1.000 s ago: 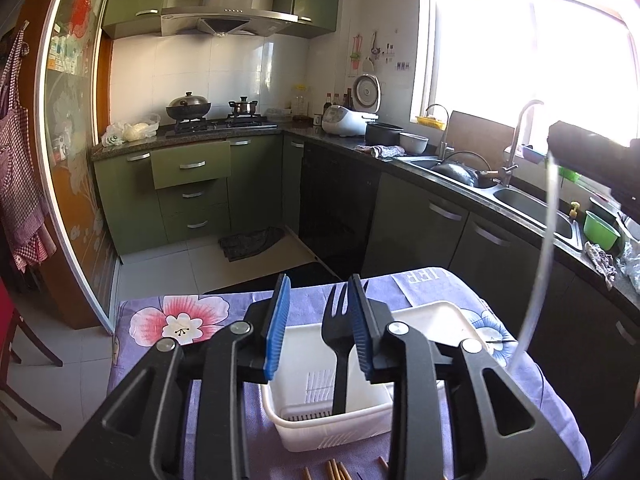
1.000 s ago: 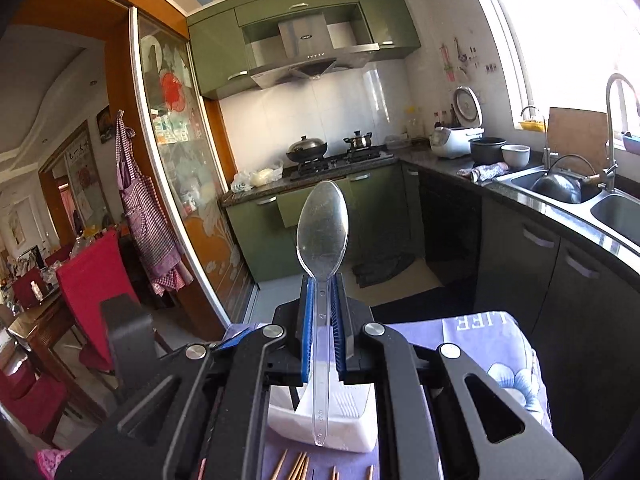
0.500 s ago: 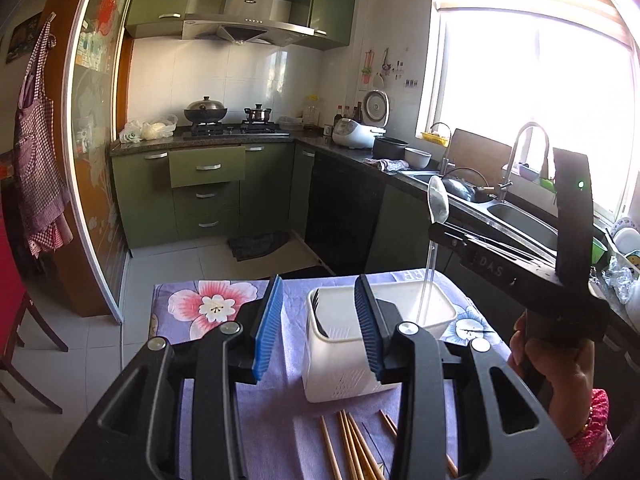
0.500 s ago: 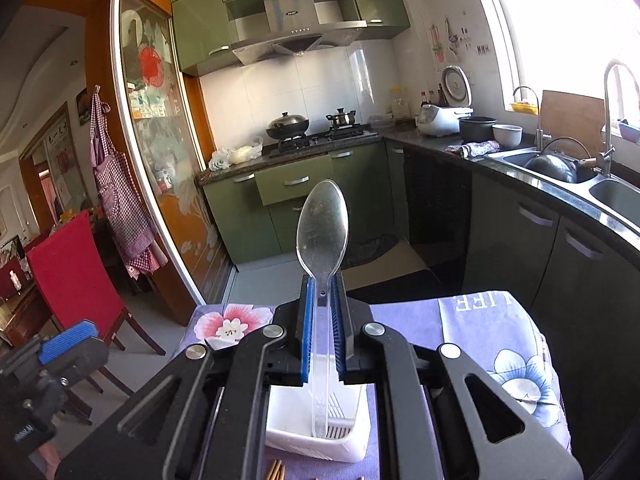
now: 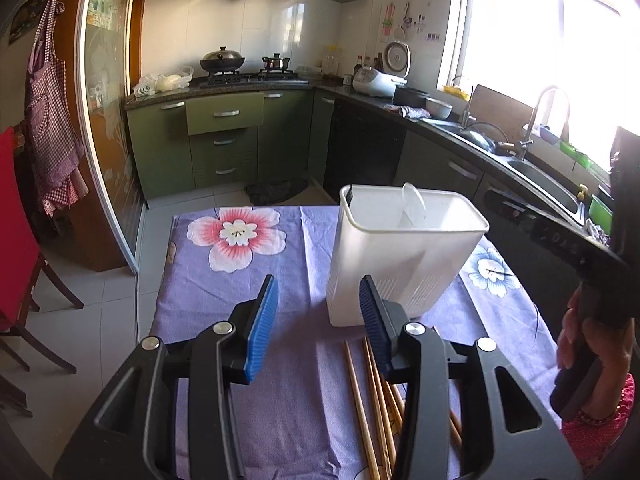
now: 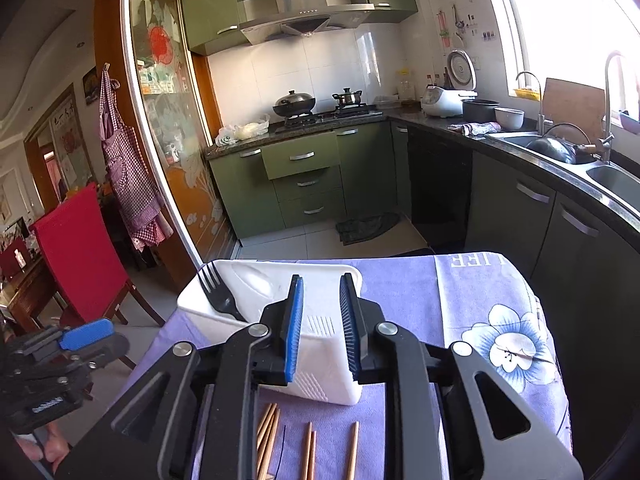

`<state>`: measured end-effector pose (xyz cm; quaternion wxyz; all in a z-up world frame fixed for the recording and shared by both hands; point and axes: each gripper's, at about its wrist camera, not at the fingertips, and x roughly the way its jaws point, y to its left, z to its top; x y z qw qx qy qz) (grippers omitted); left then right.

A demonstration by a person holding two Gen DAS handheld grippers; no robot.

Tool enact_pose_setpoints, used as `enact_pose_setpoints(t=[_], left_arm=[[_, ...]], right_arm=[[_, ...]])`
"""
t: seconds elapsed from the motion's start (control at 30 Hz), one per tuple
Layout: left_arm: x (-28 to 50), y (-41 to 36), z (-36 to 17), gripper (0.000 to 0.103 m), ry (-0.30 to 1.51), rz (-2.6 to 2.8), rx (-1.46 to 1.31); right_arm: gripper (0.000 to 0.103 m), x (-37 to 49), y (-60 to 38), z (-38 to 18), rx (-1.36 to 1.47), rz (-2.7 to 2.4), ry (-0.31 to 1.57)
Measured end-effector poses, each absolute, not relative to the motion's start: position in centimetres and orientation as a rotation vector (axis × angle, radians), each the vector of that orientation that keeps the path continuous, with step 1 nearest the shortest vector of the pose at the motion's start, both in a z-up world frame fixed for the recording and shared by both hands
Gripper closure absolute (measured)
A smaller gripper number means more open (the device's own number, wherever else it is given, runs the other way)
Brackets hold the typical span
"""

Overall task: Organize utensils
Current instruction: 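Open the right tool to drop the spoon into the holder, then grasp a wooden chopstick with the left tool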

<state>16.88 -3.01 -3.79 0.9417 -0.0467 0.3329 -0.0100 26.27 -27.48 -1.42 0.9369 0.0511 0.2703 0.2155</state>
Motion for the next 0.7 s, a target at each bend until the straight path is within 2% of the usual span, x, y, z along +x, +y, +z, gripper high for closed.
enact_pose_setpoints(t=[0.03, 0.1, 0.4, 0.7], left_arm=[[17.0, -3.4, -4.4, 0.061, 0.706, -0.022, -0.098], [17.6, -4.0, -5.8, 0.06, 0.778, -0.022, -0.092], [20.6, -5.7, -13.1, 0.062, 1.091, -0.016, -0.094], [22.0, -7.1, -15.4, 0.066, 1.172, 0.037, -0.052]], right_arm=[[0.082, 25.2, -28.4, -1.4, 0.12, 0.44, 0.547], [0.07, 22.9, -30.3, -1.5, 0.131, 0.421, 0.537], [0.07, 15.1, -39.8, -5.0, 0.237, 0.319, 0.584], [0.07, 13.4, -43.6, -8.2, 0.335, 0.326, 0.65]])
